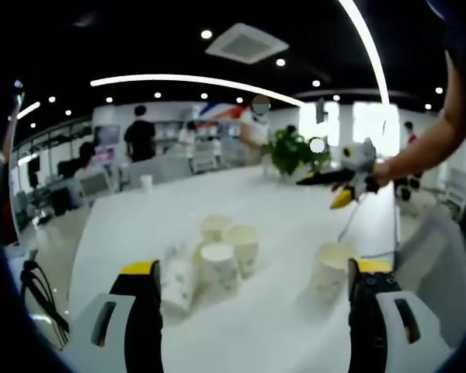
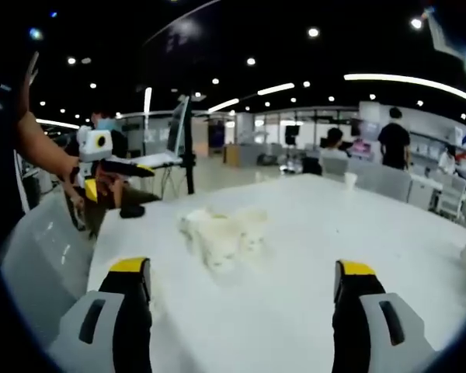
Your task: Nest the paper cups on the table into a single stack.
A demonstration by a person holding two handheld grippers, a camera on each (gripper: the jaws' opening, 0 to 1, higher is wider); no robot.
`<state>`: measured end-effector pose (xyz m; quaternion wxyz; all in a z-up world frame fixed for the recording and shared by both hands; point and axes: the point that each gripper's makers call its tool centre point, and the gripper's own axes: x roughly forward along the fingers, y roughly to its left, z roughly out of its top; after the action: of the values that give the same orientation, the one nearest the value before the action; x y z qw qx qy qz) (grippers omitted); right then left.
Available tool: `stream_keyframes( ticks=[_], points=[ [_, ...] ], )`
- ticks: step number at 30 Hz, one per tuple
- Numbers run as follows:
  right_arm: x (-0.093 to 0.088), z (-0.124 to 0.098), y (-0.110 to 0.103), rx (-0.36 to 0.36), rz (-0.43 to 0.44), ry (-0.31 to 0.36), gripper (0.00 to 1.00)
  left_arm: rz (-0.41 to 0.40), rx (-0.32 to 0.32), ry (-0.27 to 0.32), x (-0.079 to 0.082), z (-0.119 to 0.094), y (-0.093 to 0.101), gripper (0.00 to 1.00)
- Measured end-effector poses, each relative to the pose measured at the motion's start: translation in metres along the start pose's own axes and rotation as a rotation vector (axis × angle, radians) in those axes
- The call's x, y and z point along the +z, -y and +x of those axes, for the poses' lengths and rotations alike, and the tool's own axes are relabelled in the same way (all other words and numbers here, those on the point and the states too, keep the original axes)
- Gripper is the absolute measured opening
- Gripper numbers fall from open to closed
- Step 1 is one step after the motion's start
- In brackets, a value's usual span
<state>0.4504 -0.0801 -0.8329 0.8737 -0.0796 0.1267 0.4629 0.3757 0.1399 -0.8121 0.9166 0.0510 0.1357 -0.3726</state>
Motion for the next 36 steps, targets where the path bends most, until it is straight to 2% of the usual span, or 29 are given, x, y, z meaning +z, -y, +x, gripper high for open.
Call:
stream_keyframes(
  ticks=[2, 7, 11, 13, 16, 25, 28, 31, 36],
  points=[
    [0.0, 0.005, -0.001, 0.007, -0.006, 0.003, 0.99, 0.024, -0.005, 0.017, -0.002, 0.001, -0.002, 0.98],
    [-0.003, 0.019, -0.004, 0.029, 0.0, -0.005, 0.98, 0.003, -0.014, 0.017, -0.007, 0.002, -0.004, 0.98],
    [-0.003, 0.029, -0.007, 0.044, 0.002, -0.01, 0.97, -0.001, -0.01, 0.002, -0.01, 0.003, -0.006, 0.98],
    [-0.003, 0.034, -0.008, 0.05, 0.005, -0.012, 0.97, 0.006, -0.013, -0.028, -0.015, 0.005, -0.007, 0.98],
    [-0.003, 0.045, -0.013, 0.067, 0.002, -0.018, 0.96, 0.005, -0.012, -0.025, -0.013, 0.006, -0.006, 0.98],
    [-0.005, 0.075, -0.022, 0.11, 0.004, -0.033, 0.91, -0.021, 0.003, -0.024, -0.014, 0.014, -0.014, 0.98],
    [-0.005, 0.083, -0.026, 0.122, 0.006, -0.033, 0.89, -0.019, -0.003, -0.028, -0.013, 0.016, -0.013, 0.98],
    [-0.011, 0.094, -0.034, 0.147, -0.011, -0.062, 0.85, 0.015, -0.018, -0.05, -0.016, 0.018, -0.009, 0.98],
    [-0.015, 0.108, -0.038, 0.166, -0.01, -0.079, 0.81, -0.004, -0.024, -0.059, -0.019, 0.019, -0.01, 0.98]
  ],
)
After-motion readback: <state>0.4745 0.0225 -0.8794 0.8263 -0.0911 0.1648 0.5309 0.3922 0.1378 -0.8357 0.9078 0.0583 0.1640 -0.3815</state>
